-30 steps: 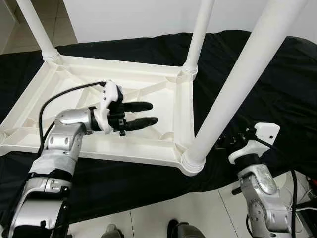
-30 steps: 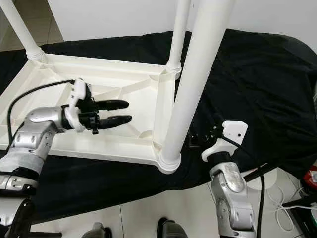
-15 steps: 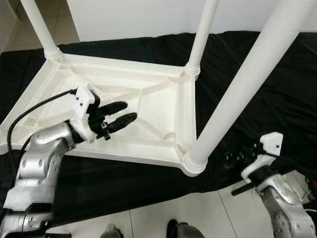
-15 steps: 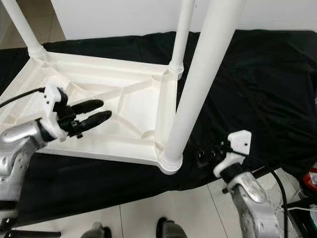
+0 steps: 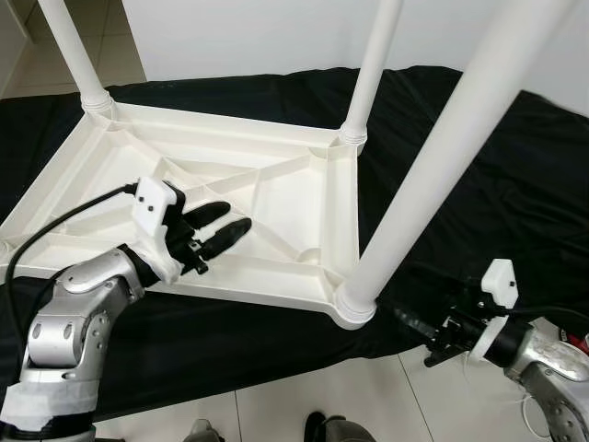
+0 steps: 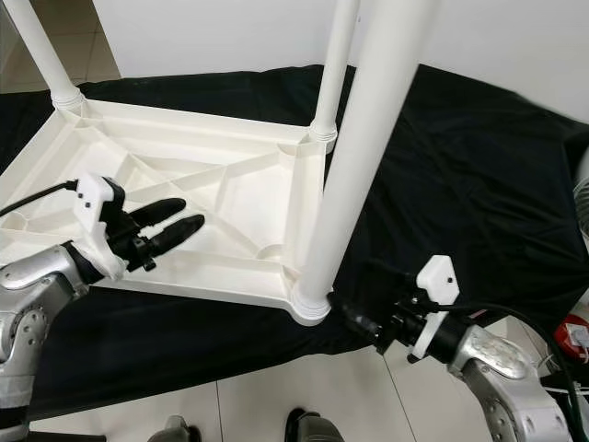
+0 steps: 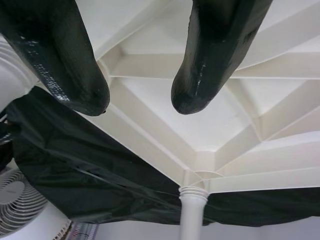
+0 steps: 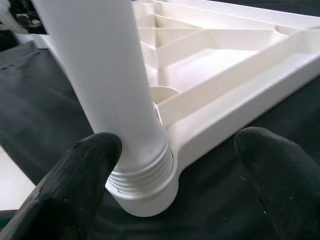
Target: Building children table
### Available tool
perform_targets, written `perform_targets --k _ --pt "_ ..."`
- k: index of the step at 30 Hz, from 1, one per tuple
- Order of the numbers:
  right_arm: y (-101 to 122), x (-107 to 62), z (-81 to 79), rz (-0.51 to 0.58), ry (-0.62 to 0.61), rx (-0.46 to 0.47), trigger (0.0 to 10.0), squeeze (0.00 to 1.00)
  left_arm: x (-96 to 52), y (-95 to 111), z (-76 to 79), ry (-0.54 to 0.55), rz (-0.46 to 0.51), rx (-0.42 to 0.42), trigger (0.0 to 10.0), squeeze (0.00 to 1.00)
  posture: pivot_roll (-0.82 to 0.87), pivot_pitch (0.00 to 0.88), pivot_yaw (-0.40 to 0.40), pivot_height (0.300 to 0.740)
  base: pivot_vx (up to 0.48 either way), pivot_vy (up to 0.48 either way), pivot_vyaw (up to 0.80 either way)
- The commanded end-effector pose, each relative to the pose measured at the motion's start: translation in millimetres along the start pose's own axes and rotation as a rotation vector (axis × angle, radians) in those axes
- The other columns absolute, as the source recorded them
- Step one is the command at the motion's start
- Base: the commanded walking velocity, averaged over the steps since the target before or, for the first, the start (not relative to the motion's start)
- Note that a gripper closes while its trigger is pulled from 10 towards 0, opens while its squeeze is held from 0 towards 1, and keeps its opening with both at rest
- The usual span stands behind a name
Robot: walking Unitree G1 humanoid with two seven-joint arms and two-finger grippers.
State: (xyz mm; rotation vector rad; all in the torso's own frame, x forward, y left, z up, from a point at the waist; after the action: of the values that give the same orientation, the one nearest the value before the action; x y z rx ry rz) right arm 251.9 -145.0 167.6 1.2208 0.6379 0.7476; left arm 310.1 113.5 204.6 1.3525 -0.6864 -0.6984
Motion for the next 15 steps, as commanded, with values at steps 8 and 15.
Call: perform_targets --k 8,15 --pt "7.7 19.6 -10.6 0.045 0.133 -0.026 10.0 0.00 6.5 -16.8 31.1 -0.077 -0.052 -0.038 10.0 0.00 0.08 0.110 -0.023 0.740 0.000 0.000 0.00" --pt "5.1 40.4 -7.0 0.062 0.115 -0.073 10.0 0.00 9.5 -20.9 39.9 -0.110 -0.069 -0.035 10.0 0.00 0.08 0.110 -0.020 0.740 0.000 0.000 0.00"
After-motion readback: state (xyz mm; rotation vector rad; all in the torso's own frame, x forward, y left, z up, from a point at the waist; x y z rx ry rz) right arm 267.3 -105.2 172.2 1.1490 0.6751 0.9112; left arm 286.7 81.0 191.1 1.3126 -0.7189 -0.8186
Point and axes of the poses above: a point about 5 cm out from each wrist's last joint towards the gripper, its own x axis pointing out of the wrist towards the gripper, its own y axis along the axis of the wrist's last joint, z = x × y, the point moved 6 cm from there along x, pointing out of the wrist towards the gripper, and after that the axes turned 8 degrees about -x, right-handed, at the moved point
